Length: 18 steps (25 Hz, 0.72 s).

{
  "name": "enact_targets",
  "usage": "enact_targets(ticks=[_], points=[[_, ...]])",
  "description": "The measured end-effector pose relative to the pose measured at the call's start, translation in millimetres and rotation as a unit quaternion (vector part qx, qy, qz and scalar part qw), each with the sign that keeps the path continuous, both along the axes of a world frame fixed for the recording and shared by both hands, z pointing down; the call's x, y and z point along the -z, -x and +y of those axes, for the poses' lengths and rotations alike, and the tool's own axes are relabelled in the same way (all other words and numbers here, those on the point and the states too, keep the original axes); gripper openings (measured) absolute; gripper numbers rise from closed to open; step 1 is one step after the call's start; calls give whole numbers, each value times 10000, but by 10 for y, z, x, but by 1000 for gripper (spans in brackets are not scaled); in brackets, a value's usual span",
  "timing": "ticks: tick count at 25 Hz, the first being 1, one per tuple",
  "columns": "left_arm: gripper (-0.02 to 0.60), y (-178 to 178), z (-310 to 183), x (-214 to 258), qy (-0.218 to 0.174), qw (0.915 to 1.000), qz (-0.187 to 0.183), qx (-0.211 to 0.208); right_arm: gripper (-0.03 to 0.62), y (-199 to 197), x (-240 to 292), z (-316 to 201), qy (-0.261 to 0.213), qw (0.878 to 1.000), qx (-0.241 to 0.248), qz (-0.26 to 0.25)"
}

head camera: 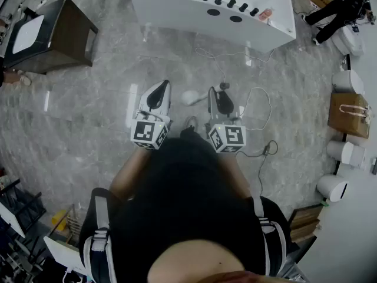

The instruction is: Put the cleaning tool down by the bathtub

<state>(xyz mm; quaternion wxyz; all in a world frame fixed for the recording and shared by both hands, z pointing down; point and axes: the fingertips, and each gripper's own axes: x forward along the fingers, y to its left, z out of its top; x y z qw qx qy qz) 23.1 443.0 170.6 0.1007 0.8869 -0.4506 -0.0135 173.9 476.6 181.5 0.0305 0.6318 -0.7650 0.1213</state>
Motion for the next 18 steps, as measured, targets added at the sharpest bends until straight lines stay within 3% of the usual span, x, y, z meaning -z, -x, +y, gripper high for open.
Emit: enact_targets(ticks=[18], points=[[9,-247,2,1,-2,9999,-33,124,91,-246,24,-56,-81,9996,176,-223]])
